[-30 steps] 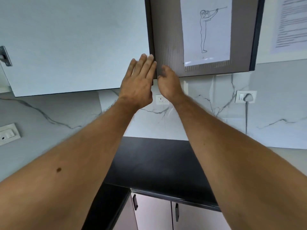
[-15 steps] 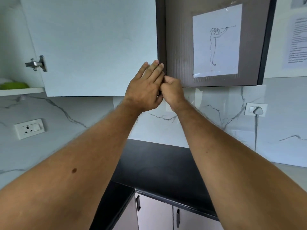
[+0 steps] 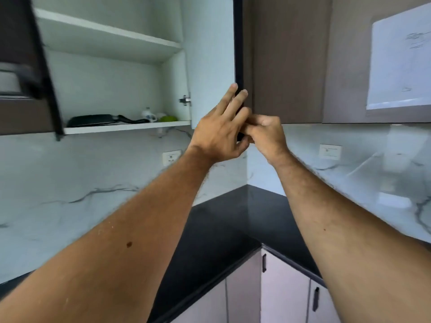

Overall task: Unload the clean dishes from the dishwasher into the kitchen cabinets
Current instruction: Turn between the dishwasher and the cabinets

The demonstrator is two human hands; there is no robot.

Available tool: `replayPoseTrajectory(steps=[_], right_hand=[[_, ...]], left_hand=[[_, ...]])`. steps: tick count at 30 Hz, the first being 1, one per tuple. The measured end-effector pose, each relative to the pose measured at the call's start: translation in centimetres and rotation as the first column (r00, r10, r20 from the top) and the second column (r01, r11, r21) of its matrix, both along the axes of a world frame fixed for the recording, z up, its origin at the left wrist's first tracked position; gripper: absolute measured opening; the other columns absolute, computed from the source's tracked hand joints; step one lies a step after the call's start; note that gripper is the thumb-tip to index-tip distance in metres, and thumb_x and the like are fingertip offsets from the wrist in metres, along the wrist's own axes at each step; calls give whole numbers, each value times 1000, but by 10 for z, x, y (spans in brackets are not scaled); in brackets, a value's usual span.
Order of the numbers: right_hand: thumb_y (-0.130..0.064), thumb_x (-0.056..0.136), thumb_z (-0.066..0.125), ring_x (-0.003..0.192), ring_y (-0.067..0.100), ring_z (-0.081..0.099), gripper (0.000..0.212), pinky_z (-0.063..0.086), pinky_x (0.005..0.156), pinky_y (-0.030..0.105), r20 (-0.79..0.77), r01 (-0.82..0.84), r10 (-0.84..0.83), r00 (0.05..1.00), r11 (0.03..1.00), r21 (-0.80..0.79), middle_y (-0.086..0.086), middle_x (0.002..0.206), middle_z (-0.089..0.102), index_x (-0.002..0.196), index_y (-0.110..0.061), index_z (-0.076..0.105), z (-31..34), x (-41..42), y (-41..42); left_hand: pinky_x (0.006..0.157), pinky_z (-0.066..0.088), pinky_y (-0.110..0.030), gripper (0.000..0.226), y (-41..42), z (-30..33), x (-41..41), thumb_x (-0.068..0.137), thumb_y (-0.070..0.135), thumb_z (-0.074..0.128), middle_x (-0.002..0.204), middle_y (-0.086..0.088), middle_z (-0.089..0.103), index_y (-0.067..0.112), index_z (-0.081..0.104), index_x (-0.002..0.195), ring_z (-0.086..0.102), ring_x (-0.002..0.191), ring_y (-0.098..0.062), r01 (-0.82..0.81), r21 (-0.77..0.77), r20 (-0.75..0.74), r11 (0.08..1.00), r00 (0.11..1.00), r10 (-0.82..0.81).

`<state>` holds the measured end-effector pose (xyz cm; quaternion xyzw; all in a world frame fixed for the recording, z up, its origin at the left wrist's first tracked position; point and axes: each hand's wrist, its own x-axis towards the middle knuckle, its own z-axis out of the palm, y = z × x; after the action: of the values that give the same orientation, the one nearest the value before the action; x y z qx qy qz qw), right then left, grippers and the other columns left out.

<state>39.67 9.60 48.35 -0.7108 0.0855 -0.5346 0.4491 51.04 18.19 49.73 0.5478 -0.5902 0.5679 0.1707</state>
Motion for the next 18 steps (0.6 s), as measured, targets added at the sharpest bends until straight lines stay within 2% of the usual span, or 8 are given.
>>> replayPoseTrajectory(steps=[2,4,8,10,13,15,18], right_hand=[[-11,81,70,69,10,71,12,54,66,25,-21,-14,13,1000,997,-76,-2,70,74,75,-19,76,2,20,27],[-13,83,67,64,-2,65,16,47,63,14,-49,-2,-5,999,990,-142,-12,64,70,73,-24,73,3,45,51],[-28,90,61,69,-10,58,14,41,64,11,-93,22,-47,994,966,-258,-21,70,67,93,-27,75,4,102,89],[-31,93,57,80,1,64,20,45,70,17,-114,5,-40,993,954,-298,-16,81,71,104,-29,73,8,131,109],[-28,96,51,101,23,65,31,48,83,26,-150,11,-69,986,934,-357,2,106,74,122,-30,67,17,171,130],[-26,98,48,114,28,60,39,47,93,29,-173,29,-101,980,926,-376,6,122,69,135,-29,58,24,200,137],[-25,101,46,129,29,53,45,41,107,33,-183,60,-147,972,910,-410,3,139,60,146,-27,48,30,237,133]], left_hand=[[101,45,-38,50,31,0,16,81,46,52,152,-12,39,11,58,116,21,149,-31,-37,-7,-22,999,999,37],[108,41,-44,48,61,-1,34,80,45,54,147,-15,45,9,59,112,27,146,-35,-82,-28,-28,996,996,81],[114,32,-44,34,113,1,75,81,30,51,128,-16,56,7,64,103,42,135,-37,-229,-117,17,966,972,233],[115,31,-44,29,135,4,100,84,26,49,124,-15,57,7,64,100,43,134,-36,-299,-131,27,945,952,305],[118,26,-43,39,159,6,134,86,29,48,135,-13,52,7,63,115,36,141,-33,-414,-84,13,906,909,417],[121,18,-44,52,167,7,152,86,33,45,145,-13,46,7,56,129,29,144,-33,-506,-51,-6,861,862,506],[123,4,-46,65,169,2,176,87,34,42,156,-15,33,4,42,145,15,149,-35,-597,-37,-49,802,802,595]])
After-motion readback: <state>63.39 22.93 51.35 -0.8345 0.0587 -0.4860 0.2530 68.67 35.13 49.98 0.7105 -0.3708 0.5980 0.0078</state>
